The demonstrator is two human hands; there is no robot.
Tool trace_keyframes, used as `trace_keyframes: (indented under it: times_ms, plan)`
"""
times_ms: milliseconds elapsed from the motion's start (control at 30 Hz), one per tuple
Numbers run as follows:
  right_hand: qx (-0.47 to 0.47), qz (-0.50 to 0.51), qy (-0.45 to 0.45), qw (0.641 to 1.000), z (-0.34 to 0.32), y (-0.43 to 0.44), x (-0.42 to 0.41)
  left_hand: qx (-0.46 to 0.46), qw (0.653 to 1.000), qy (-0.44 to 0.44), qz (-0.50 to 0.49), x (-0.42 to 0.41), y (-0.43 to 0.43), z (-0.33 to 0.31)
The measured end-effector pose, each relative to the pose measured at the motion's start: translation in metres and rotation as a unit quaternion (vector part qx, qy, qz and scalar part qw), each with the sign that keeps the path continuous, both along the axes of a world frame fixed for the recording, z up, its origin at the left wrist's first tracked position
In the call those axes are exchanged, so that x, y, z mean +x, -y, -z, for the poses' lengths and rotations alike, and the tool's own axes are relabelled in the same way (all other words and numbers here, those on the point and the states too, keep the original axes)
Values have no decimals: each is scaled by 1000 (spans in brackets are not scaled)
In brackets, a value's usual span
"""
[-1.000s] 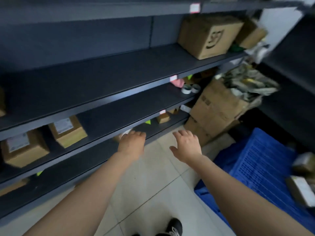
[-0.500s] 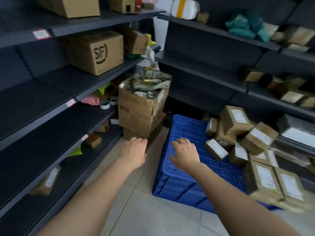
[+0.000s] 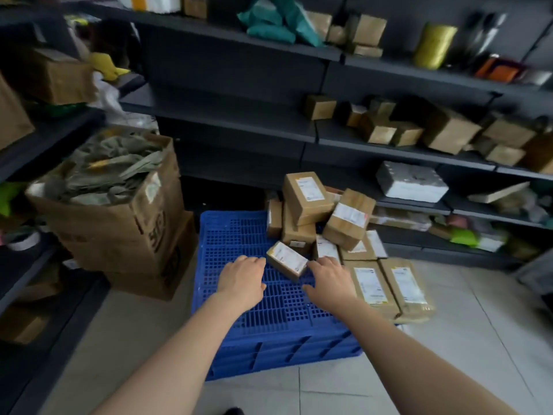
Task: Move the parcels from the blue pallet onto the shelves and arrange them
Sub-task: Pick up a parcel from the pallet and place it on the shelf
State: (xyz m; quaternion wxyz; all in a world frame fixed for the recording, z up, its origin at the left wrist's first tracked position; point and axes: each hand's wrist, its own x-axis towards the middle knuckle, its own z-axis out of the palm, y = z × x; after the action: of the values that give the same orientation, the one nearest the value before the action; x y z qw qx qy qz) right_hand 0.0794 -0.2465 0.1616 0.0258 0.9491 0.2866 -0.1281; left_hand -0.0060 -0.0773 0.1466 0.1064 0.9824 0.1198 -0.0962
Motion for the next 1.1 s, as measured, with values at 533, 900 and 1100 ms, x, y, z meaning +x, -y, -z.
trace_keyframes:
  times_ms: [533, 900, 1100]
  plan:
    - [-24, 233, -74, 969, 59, 129, 126, -75, 979, -91, 169, 179, 107, 63]
    - [-5, 249, -182, 951, 140, 205, 196, -157, 965, -195, 72, 244, 210, 148]
    - [19, 279, -227, 933, 185, 225, 214, -248, 937, -229, -89, 257, 250, 198]
